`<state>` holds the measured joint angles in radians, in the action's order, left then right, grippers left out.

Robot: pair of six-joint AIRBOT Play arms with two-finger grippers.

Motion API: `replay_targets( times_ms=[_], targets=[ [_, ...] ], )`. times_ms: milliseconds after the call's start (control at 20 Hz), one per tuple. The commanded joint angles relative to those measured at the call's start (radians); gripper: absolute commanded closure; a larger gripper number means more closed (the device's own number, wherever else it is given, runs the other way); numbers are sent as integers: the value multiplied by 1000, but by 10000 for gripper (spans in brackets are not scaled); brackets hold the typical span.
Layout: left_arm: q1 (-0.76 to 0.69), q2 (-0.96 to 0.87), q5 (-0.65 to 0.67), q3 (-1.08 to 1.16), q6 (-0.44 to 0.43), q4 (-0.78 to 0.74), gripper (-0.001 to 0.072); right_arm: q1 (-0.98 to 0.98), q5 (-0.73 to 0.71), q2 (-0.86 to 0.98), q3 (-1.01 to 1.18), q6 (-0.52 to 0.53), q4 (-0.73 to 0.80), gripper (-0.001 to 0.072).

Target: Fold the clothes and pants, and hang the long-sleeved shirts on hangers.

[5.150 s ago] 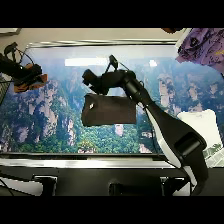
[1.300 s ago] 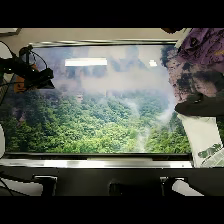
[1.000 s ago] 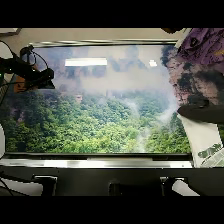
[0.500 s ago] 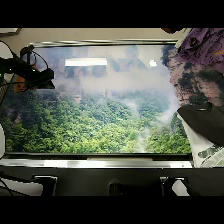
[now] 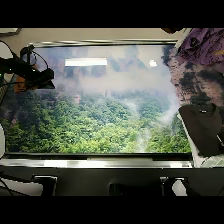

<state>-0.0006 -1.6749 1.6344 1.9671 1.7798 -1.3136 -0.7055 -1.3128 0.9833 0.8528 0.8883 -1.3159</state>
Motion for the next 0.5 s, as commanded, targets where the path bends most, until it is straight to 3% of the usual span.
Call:
replay_targets(
  times_ms=[0,300,350,450],
  targets=[
    [-1,-1,0,0,0,0,690,0,29,-3,-77,-33,37,682],
    [-1,-1,0,0,0,0,691,0,33,-3,-117,-66,98,668],
    [-1,-1,0,0,0,0,690,0,22,-3,-117,-66,100,592],
    [-1,0,0,0,0,0,691,0,-6,-3,-116,-63,105,313]
  ],
)
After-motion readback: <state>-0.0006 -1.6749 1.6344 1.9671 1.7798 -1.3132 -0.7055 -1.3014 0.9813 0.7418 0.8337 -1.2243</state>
